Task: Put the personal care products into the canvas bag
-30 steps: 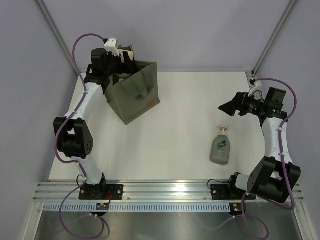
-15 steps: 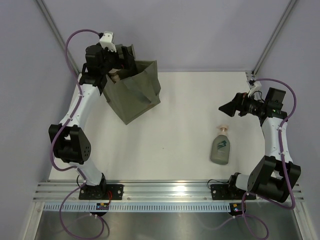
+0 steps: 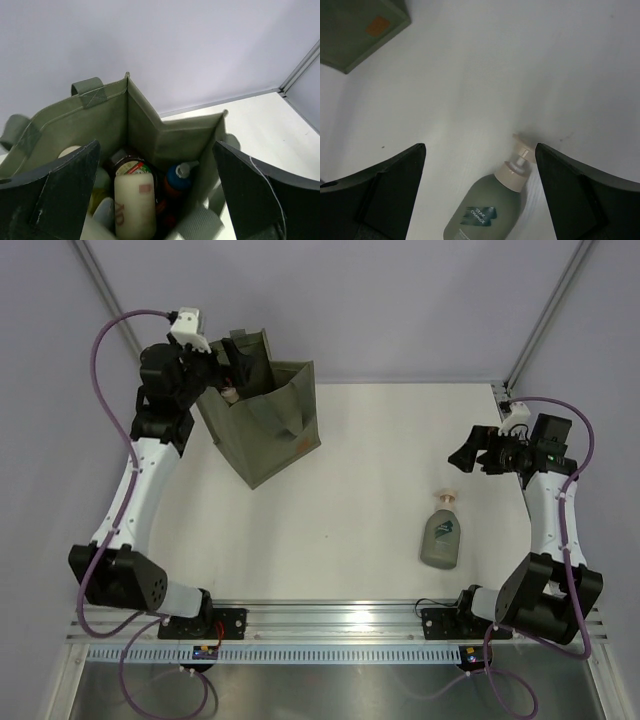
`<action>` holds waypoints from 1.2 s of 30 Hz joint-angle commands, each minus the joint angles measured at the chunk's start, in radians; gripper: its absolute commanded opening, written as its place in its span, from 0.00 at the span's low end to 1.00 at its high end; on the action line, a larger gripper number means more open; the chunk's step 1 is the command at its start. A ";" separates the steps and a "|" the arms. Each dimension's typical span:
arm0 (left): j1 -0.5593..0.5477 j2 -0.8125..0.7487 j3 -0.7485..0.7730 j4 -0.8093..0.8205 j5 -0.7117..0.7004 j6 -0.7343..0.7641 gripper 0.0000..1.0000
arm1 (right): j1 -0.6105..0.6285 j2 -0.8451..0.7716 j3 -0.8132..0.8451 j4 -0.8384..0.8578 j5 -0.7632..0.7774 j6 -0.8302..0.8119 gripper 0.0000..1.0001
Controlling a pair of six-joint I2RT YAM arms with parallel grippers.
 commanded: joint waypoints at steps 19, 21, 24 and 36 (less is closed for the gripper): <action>0.017 -0.767 -0.683 -0.083 0.229 -0.259 0.99 | 0.297 0.263 0.095 -0.468 0.552 -0.019 0.99; 0.017 -0.786 -0.718 -0.085 0.259 -0.276 0.99 | 0.299 0.312 0.104 -0.484 0.544 -0.001 1.00; 0.017 -0.815 -0.775 -0.083 0.321 -0.299 0.99 | 0.299 0.385 0.112 -0.470 0.535 0.039 0.99; 0.016 -0.844 -0.924 0.053 0.568 -0.462 0.99 | 0.302 0.529 0.170 -0.324 0.567 0.272 0.92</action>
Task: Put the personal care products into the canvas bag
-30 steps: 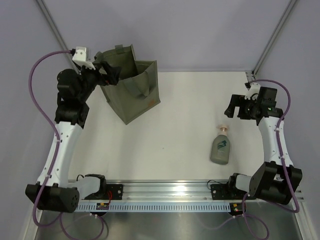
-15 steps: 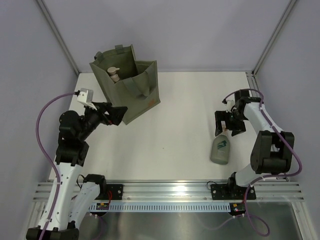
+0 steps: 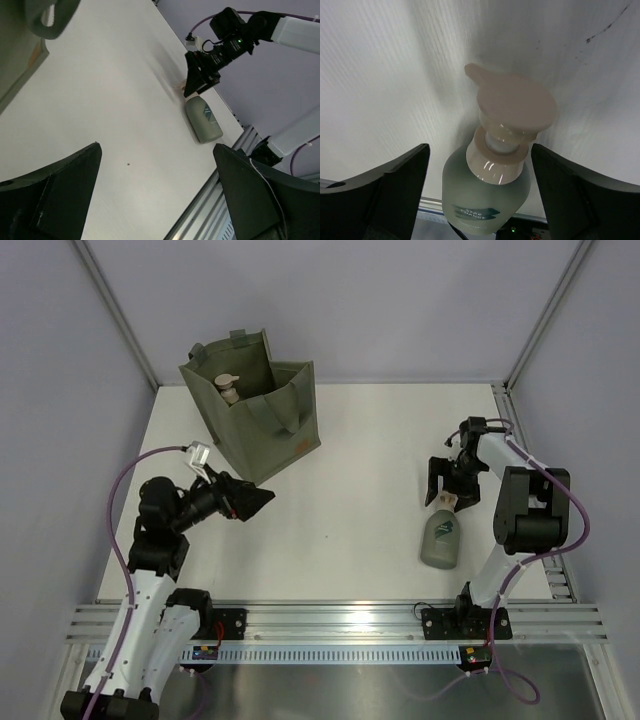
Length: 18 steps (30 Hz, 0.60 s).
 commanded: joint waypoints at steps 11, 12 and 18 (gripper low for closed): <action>-0.186 0.059 -0.037 0.127 0.001 -0.152 0.99 | 0.023 0.094 0.025 0.025 0.026 0.082 0.36; -0.224 0.074 -0.030 0.119 -0.065 -0.147 0.99 | 0.023 0.094 0.030 0.024 0.020 0.073 0.31; -0.550 0.279 0.015 0.199 -0.277 -0.152 0.99 | 0.017 -0.001 0.060 0.050 -0.109 -0.013 0.00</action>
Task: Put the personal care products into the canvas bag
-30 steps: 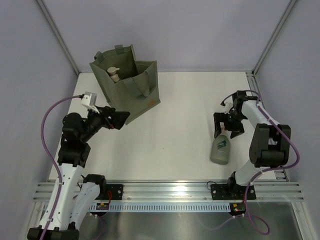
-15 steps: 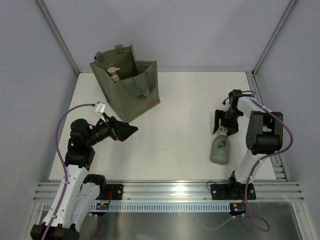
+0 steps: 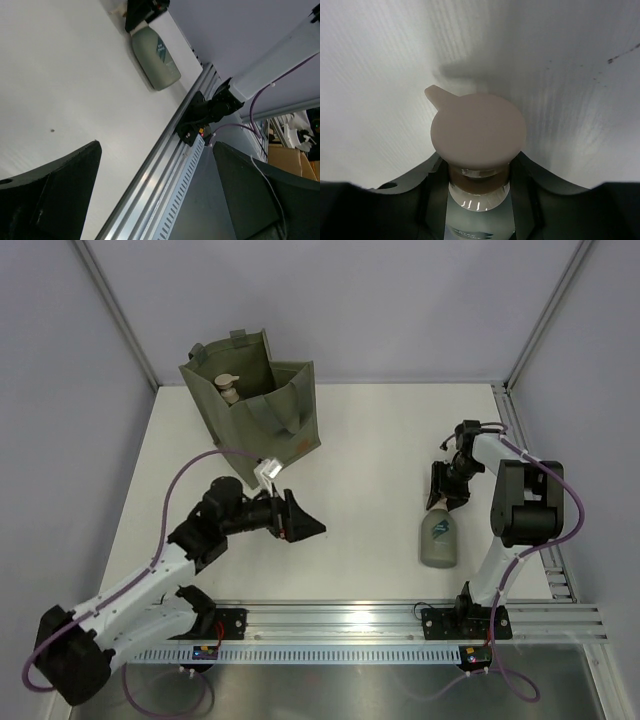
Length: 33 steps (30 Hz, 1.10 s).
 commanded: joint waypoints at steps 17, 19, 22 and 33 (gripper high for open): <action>-0.395 0.949 0.611 0.224 -0.352 0.085 0.99 | -0.027 -0.157 0.096 0.106 -0.552 0.010 0.00; -0.409 0.998 0.654 0.203 -0.390 0.110 0.99 | -0.036 -0.162 0.090 0.117 -0.576 0.018 0.00; -0.426 1.077 0.724 0.171 -0.424 0.143 0.99 | -0.056 -0.173 0.097 0.119 -0.632 0.036 0.00; -0.449 1.221 0.877 0.152 -0.501 0.209 0.97 | -0.066 -0.202 0.075 0.062 -0.825 -0.011 0.00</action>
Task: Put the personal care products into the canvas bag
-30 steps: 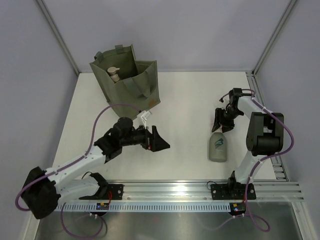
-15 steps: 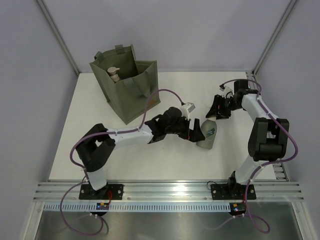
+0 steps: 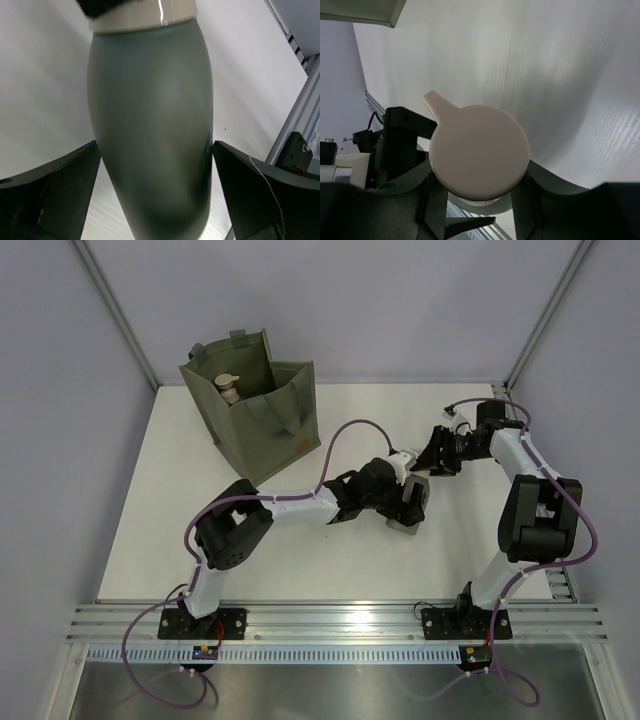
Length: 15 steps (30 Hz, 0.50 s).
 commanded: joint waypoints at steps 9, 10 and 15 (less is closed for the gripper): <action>-0.002 -0.013 0.045 0.031 -0.002 0.087 0.10 | -0.013 -0.088 0.005 -0.087 -0.255 -0.042 0.03; -0.001 -0.024 0.034 0.027 -0.002 0.099 0.00 | -0.015 -0.085 0.015 -0.114 -0.277 -0.120 0.09; 0.005 -0.137 -0.053 -0.002 0.027 0.158 0.00 | -0.016 -0.072 0.102 -0.330 -0.344 -0.395 0.99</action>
